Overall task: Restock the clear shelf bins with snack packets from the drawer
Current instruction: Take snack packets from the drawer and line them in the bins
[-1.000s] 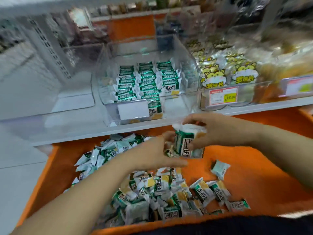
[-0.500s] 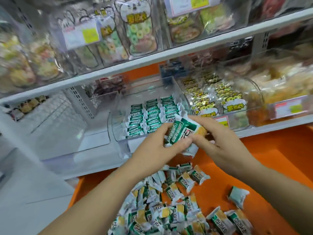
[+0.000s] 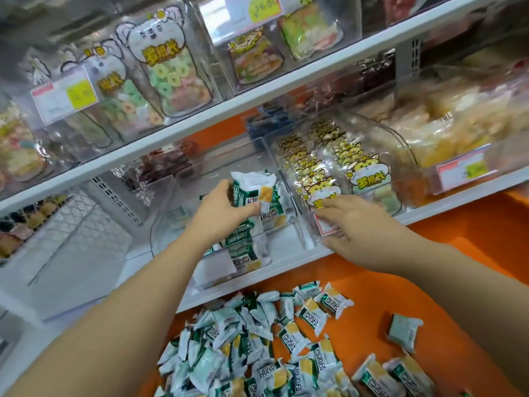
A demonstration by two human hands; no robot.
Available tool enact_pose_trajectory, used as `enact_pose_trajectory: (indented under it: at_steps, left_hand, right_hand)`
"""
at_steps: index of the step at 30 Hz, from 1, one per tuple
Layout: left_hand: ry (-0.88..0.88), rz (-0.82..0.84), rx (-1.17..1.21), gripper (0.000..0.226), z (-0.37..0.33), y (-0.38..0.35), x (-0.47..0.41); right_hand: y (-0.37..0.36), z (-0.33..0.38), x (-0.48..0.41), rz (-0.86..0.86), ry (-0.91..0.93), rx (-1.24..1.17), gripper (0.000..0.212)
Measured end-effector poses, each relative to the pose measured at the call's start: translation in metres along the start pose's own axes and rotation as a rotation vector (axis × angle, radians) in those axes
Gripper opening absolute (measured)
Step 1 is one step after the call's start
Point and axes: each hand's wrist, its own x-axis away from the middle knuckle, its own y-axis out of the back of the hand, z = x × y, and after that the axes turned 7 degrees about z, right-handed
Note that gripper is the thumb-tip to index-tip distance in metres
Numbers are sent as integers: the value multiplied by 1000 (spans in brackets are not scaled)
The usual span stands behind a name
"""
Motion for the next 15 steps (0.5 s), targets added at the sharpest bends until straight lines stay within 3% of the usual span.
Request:
enact_pose_trajectory:
  at_steps: [6,15]
  left_hand:
    - [37,291,-161,83,15,-15,-38]
    - [-8,452,-558,77,17,-23,-66]
  right_hand:
    - [0,1,0,40,-5,9,52]
    - [-3,1,-1,45,-1,8,53]
